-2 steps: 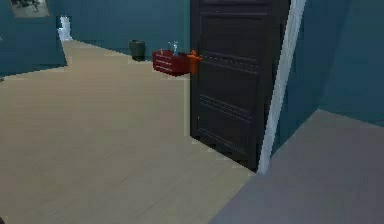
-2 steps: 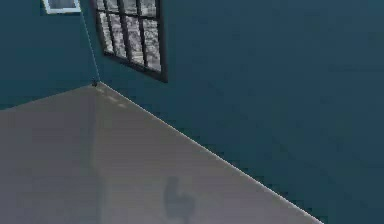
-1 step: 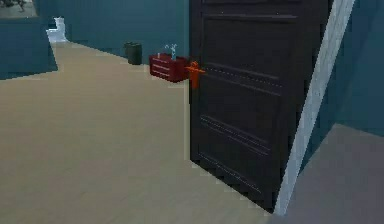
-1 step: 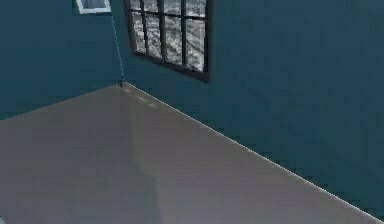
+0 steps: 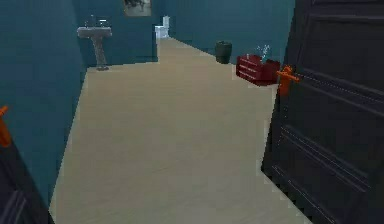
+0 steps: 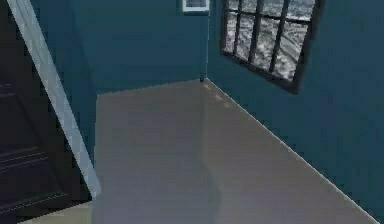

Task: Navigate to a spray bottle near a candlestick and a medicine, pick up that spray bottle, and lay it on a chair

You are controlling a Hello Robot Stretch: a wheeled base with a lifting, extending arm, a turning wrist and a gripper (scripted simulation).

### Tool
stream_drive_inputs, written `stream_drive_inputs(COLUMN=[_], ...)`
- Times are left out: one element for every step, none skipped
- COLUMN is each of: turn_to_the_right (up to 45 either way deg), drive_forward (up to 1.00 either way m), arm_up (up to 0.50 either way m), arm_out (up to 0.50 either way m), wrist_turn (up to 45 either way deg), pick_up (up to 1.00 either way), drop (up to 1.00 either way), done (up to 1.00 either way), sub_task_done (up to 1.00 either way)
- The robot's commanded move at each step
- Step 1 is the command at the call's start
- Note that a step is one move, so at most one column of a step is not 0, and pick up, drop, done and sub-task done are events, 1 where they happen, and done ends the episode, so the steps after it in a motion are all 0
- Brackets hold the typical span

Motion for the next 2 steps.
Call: stream_drive_inputs(turn_to_the_right=[0.0,-3.0], drive_forward=[1.0,0.0], arm_up=[0.0,0.0], arm_out=[0.0,0.0], wrist_turn=[0.0,0.0], pick_up=[0.0,0.0], drop=[0.0,0.0], done=[0.0,0.0], sub_task_done=[0.0,0.0])
